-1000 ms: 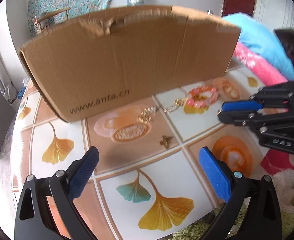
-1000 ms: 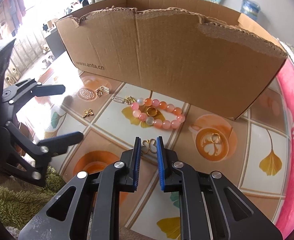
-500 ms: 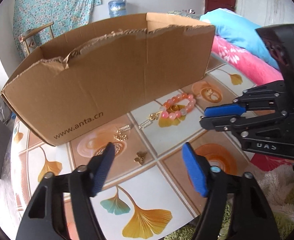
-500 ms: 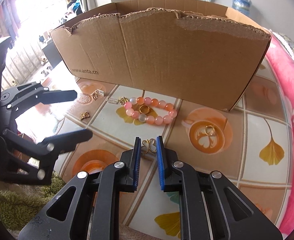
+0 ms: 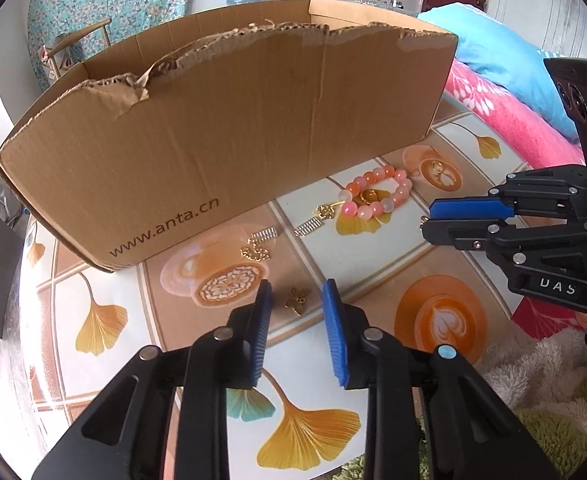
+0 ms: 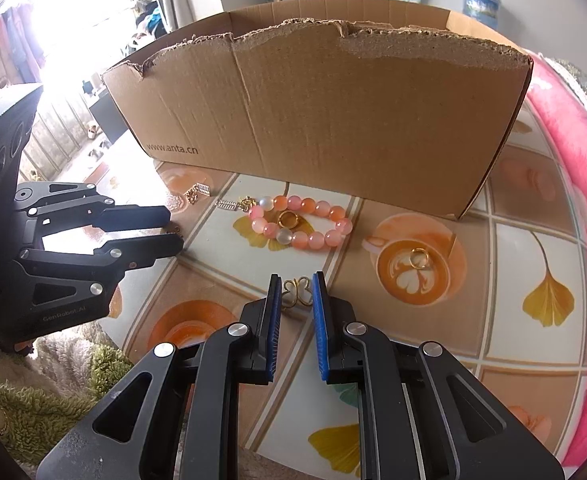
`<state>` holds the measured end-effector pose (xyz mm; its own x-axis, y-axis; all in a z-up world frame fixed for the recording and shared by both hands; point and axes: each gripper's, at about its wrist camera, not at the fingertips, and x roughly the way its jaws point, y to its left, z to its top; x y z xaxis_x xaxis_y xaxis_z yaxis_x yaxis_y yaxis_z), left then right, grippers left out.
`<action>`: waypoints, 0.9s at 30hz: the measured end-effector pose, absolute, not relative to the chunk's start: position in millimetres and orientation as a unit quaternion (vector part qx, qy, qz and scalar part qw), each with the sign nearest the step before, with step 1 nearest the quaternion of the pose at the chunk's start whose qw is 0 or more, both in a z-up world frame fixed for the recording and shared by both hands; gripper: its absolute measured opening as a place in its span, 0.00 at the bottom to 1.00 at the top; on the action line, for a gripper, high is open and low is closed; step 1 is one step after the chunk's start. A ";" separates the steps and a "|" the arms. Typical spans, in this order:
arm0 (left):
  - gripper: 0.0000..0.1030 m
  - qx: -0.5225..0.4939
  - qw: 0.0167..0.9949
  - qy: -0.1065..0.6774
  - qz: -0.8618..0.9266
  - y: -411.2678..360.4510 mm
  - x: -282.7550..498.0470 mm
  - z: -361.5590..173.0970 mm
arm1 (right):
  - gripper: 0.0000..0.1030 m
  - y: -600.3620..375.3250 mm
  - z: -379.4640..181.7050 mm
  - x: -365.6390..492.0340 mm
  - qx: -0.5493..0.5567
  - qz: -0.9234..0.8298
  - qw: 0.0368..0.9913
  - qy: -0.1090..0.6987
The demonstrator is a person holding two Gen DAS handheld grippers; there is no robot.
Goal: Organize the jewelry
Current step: 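Lift the butterfly charm with the right gripper toward the box while the left gripper closes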
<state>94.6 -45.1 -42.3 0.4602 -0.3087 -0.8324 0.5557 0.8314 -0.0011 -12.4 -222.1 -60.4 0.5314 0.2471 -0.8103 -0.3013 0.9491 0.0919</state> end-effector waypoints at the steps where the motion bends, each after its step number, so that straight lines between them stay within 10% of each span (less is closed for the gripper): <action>1: 0.21 0.138 0.843 0.452 -0.256 -44.3 95.3 -42.3 | 0.13 -221.3 -60.5 -12.5 -0.029 0.156 0.875 0.458; 27: 0.06 0.165 0.842 0.432 -0.276 -49.3 86.5 -38.3 | 0.13 -213.5 -55.8 -15.6 -0.038 0.148 0.875 0.459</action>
<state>86.5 -49.3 -38.3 0.4733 -0.3225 -0.8197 0.6080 0.7930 0.0391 -15.6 -213.5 -55.8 0.5348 0.2239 -0.8148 -0.2929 0.9536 0.0698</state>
